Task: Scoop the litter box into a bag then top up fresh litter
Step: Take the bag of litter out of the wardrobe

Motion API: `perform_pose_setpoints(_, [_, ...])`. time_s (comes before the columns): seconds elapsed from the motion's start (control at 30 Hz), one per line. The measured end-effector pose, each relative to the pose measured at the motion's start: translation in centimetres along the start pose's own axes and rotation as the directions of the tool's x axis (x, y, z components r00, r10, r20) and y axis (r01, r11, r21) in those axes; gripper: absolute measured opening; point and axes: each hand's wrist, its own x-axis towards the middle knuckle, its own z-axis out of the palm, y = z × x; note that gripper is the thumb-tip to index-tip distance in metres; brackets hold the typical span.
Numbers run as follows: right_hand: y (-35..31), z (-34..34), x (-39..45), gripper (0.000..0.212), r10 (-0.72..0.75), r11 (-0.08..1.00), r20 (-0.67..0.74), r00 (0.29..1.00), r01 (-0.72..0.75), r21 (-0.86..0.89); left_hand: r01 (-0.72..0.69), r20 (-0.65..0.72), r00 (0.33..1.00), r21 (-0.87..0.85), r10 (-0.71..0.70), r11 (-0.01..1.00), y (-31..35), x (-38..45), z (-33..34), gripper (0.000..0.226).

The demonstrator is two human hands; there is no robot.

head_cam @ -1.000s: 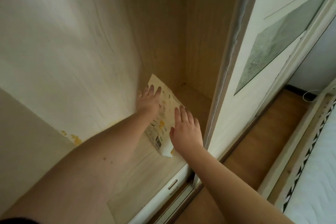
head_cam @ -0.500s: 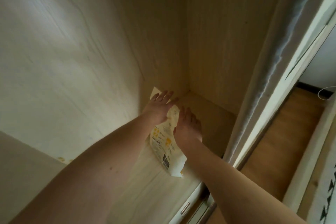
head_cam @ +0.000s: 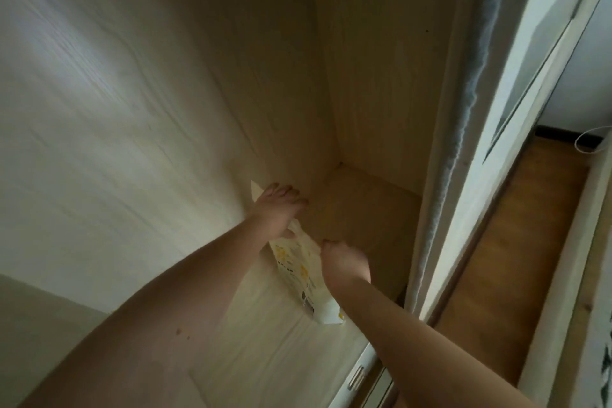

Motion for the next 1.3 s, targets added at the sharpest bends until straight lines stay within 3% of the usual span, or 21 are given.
perform_pose_setpoints(0.17, [-0.4, 0.4, -2.7, 0.031, -0.038, 0.999, 0.041, 0.998, 0.036, 0.037, -0.029, 0.142, 0.989, 0.007, 0.028, 1.0, -0.6, -1.9, 0.0, 0.078])
perform_pose_setpoints(0.33, [0.0, 0.6, -6.3, 0.031, -0.068, 0.995, 0.045, 0.997, 0.064, 0.077, 0.003, 0.184, 0.983, -0.033, 0.003, 0.999, 1.6, -5.5, -0.7, 0.024])
perform_pose_setpoints(0.63, [3.6, -0.7, -14.6, 0.028, -0.111, 0.993, 0.023, 0.994, 0.112, -0.033, 0.063, 0.23, 0.973, -0.136, -0.03, 0.989, 7.7, -11.7, -3.3, 0.014])
perform_pose_setpoints(0.77, [5.7, -2.5, -19.4, 0.022, -0.064, 0.997, -0.002, 0.998, 0.064, -0.035, 0.107, 0.229, 0.971, -0.186, -0.063, 0.977, 11.4, -14.6, -6.2, 0.017])
perform_pose_setpoints(1.03, [10.3, -6.8, -30.9, 0.021, -0.093, 0.965, -0.041, 0.995, 0.08, -0.252, 0.051, 0.061, 0.998, -0.277, -0.036, 0.96, 19.5, -22.5, -11.3, 0.016])
perform_pose_setpoints(1.3, [13.7, -10.8, -41.5, 0.012, -0.072, 0.971, -0.278, 0.958, 0.003, -0.241, -0.045, -0.244, 0.968, -0.395, -0.057, 0.918, 25.8, -31.3, -19.5, 0.014])
